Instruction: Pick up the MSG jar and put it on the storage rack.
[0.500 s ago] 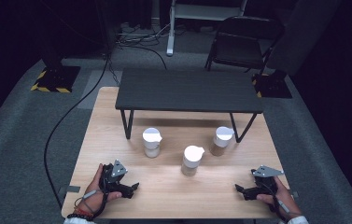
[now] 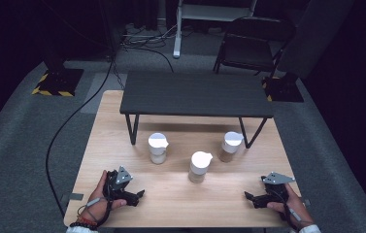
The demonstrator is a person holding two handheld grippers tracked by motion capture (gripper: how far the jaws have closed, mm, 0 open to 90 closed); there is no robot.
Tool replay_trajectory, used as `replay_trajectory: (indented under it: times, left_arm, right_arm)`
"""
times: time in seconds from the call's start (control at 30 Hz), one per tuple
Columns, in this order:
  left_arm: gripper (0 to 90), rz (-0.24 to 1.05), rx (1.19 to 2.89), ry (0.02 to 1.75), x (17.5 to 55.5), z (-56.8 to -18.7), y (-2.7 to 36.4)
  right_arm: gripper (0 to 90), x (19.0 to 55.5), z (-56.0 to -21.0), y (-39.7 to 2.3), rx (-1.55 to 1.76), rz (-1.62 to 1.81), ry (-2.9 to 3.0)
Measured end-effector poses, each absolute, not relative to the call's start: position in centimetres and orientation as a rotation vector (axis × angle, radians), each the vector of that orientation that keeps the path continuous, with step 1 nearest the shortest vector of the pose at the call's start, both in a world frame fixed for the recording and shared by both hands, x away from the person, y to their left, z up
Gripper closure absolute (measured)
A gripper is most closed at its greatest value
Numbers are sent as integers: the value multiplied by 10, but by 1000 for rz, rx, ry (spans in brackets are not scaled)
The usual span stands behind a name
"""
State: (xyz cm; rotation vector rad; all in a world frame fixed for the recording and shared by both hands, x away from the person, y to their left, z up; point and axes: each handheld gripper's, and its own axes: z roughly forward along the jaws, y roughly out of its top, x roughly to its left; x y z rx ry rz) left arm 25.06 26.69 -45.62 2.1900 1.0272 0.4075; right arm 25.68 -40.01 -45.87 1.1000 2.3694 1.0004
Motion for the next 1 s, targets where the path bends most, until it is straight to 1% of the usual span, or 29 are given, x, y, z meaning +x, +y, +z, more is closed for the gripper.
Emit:
replay_trajectory:
  times: [0.7,1.0]
  left_arm:
    - [3,419,2184,1068,249,-454,262]
    - [17,462,2184,1078,245,-450,258]
  right_arm:
    - [0,257,-459,-400,1101,1001,2369]
    - [0,257,-459,-400,1100,1001,2369]
